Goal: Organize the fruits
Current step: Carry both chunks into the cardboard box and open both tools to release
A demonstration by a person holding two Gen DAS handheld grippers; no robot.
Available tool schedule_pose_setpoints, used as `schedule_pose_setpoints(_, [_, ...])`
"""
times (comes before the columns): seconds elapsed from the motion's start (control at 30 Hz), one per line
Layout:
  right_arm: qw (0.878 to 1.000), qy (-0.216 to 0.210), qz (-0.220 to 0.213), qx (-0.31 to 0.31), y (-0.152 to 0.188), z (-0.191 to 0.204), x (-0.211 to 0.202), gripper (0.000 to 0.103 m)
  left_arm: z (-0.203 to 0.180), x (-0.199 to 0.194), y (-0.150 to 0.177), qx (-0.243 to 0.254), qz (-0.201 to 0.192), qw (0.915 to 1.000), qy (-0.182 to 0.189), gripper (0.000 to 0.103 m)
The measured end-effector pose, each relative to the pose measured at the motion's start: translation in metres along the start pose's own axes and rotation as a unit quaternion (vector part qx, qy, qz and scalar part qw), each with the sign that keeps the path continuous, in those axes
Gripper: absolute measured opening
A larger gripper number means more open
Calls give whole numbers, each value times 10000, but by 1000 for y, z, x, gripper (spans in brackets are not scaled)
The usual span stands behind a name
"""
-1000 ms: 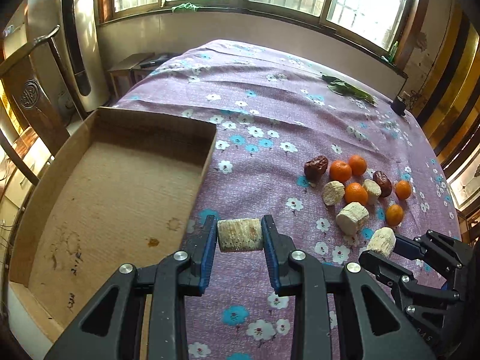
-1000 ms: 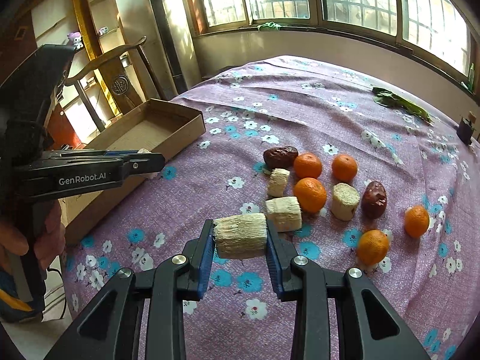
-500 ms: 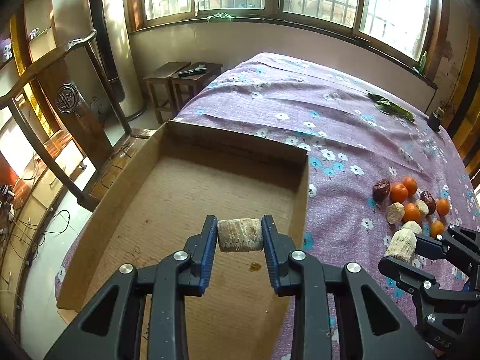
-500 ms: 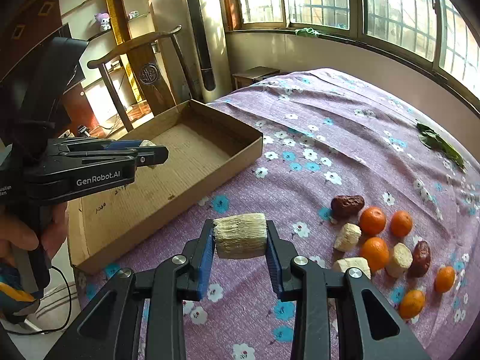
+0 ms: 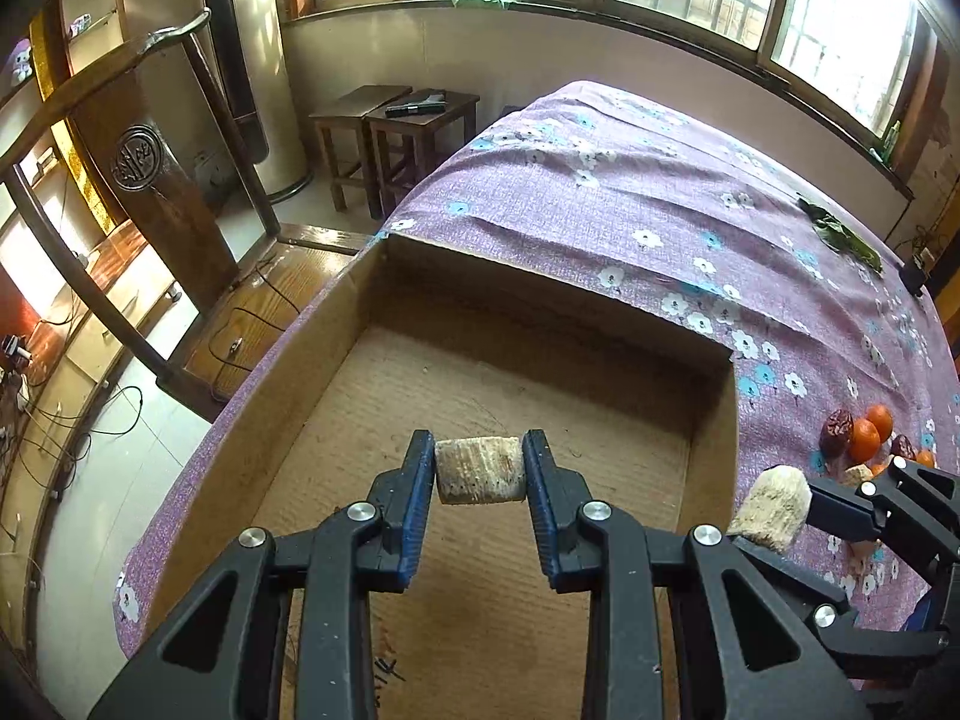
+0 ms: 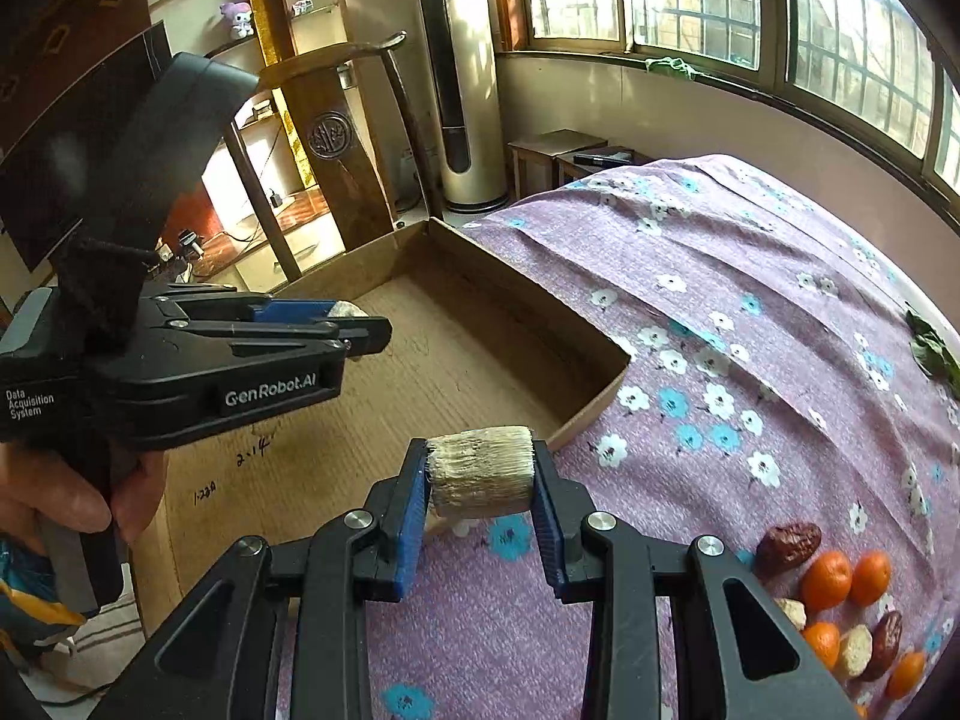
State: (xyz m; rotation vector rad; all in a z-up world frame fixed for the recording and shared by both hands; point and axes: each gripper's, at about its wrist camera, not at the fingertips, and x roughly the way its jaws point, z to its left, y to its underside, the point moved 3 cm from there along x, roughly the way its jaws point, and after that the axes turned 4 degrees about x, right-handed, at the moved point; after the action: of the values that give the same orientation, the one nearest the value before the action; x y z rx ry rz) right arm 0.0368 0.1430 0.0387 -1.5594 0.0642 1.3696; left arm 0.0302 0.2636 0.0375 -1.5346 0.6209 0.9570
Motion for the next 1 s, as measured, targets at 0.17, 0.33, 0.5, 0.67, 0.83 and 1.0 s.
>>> schedule_pose_setpoints(0.17, [9997,-48,238,-63,-18,0,36,35,7,23,-5,-142,244,9996,-4,29])
schedule_pose_setpoints(0.33, [9986,-36,486,-185,-22,3,63,35,12,37,-4,-231,401,9989,-47,29])
schedule_pose_setpoints(0.5, [9978,-29,616,-235,-19,4,75,35,11,39,-5,-235,451,9986,-107,35])
schedule_pose_setpoints(0.67, [9982,-123,558,-203,-17,8,66,41,16,32,-2,-397,401,9984,6,68])
schedule_pose_setpoints(0.83, [9993,-146,334,-76,-10,5,33,48,15,10,4,-458,211,9987,19,75])
schedule_pose_setpoints(1.0, [9999,-49,2,108,13,-9,-14,61,-4,-18,17,-264,-107,9996,-38,76])
